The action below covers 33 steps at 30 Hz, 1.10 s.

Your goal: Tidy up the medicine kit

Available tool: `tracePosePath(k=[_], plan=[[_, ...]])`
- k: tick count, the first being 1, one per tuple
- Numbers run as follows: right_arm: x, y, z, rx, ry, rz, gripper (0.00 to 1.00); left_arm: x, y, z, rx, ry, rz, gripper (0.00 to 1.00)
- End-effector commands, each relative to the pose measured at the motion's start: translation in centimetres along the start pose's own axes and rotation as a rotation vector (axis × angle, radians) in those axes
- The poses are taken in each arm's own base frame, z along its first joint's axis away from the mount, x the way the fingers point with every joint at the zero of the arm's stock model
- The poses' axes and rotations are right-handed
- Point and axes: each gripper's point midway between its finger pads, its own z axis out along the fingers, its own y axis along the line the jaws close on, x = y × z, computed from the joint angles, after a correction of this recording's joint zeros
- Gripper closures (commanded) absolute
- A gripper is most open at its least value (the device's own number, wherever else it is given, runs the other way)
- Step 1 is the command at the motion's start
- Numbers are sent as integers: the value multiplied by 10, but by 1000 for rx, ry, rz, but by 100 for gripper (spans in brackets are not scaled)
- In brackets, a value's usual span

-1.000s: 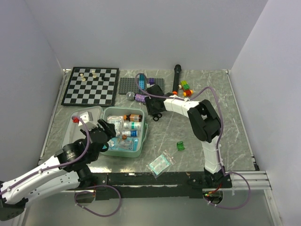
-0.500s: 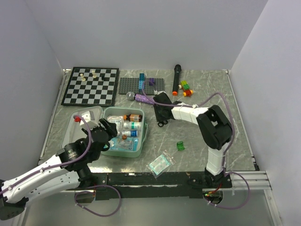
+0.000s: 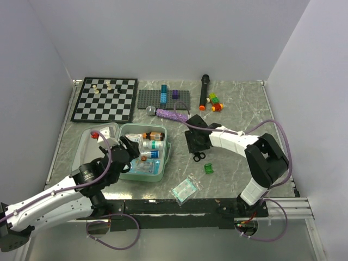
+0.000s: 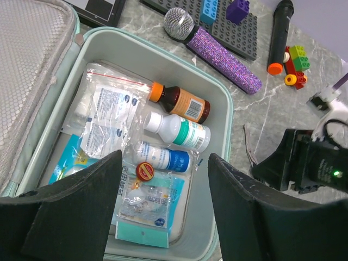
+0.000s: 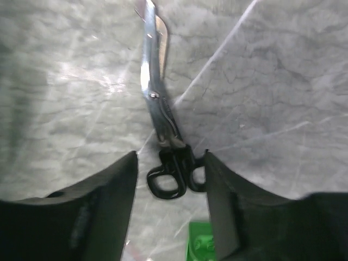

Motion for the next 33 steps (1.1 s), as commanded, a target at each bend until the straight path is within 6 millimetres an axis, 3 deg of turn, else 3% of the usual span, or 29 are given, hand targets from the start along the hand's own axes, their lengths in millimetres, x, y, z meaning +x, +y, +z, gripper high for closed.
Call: tracePosePath(k=[1,3,10,19,33], plan=[[-44,13,-41,-41,-84,-35,39,-11,-16,-1,36,-11,-19,31],[-51,17,-38,-47,-74,-54,38,-9,-16,-1,33,-3,-12,30],[-50,24,-7,-41,32,-108,43,-3,-13,-1,41,8,-12,30],[-54,21,-1,-7,54,-128,45,-5,-11,-1,40,-5,-3,30],[-39,14,21,-7,111,-122,51,-1,-11,0,45,3,-6,30]])
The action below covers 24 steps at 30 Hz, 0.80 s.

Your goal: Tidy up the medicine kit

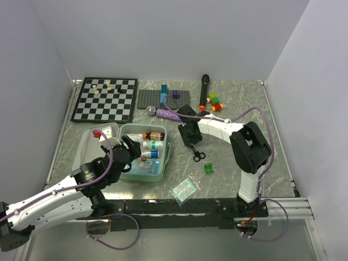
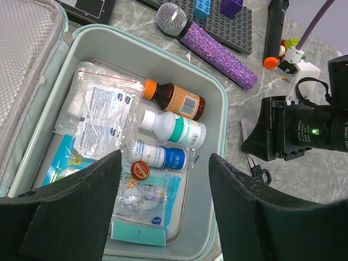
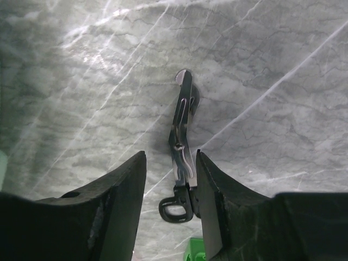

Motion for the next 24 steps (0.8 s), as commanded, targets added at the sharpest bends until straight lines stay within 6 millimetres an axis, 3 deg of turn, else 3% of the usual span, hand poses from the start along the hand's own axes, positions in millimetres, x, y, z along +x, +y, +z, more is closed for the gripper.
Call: tracePosePath(k=[1,24], plan=[[-1,-3,10,-3,18,3,52,-4,-4,-1,19,-10,-16,30],[12,-4,20,-14,55,12,64,-4,-3,0,15,-10,-14,30]])
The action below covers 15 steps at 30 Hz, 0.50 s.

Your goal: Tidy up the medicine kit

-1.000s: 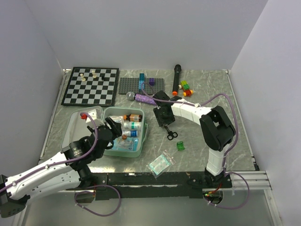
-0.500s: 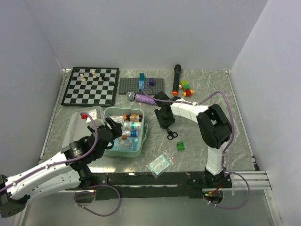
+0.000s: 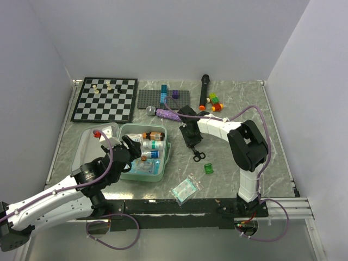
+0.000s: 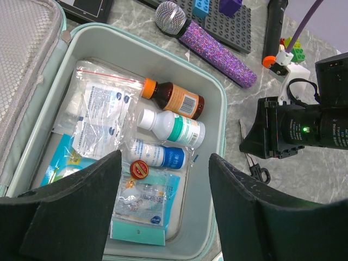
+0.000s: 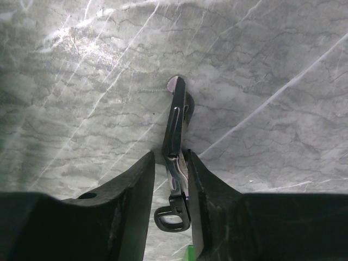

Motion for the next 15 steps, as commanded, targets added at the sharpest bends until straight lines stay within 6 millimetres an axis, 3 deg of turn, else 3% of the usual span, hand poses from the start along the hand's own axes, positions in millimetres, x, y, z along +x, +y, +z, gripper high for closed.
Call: tracePosePath(k=[1,10,15], plan=[[7,-2,7,-6,20,2,65,-5,-3,-1,12,-15,-12,30],[15,-3,10,-4,40,7,72,-5,-2,-1,13,-16,-15,30],[14,-3,8,-2,33,7,82,-5,-2,-1,14,-15,-15,30]])
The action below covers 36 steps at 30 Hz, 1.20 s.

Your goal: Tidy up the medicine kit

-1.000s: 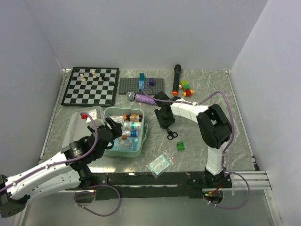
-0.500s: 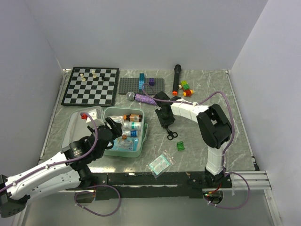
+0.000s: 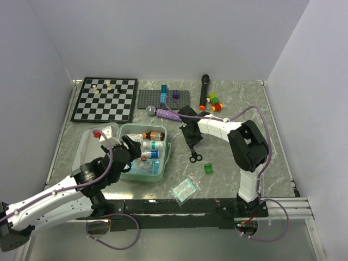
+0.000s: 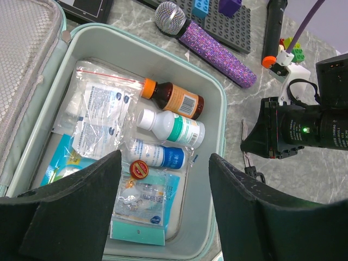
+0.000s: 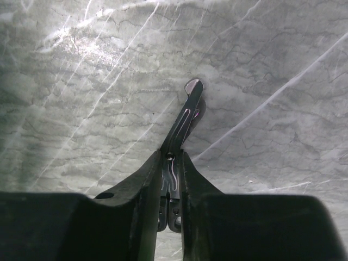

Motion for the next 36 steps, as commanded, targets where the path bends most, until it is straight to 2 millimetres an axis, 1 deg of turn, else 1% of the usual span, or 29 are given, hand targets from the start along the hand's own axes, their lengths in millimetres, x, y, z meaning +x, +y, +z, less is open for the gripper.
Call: tracePosePath(k=[1,10,19,29,33,36], plan=[[13,-3,6,1,39,7,84,-5,-2,-1,12,-16,-12,30],[6,-5,-7,8,6,11,94,-5,-2,-2,13,-17,-19,30],[-4,-6,-28,7,-43,17,95,-6,-3,-2,15,-16,-17,30],[-8,-5,-44,-8,-75,24,95,-7,-4,-2,16,-17,-18,30],[-10,-2,-58,-18,-100,26,96,-7,-4,-2,15,-16,-17,30],[-14,2,-75,-34,-135,27,96,-8,-4,-2,16,-19,-16,30]])
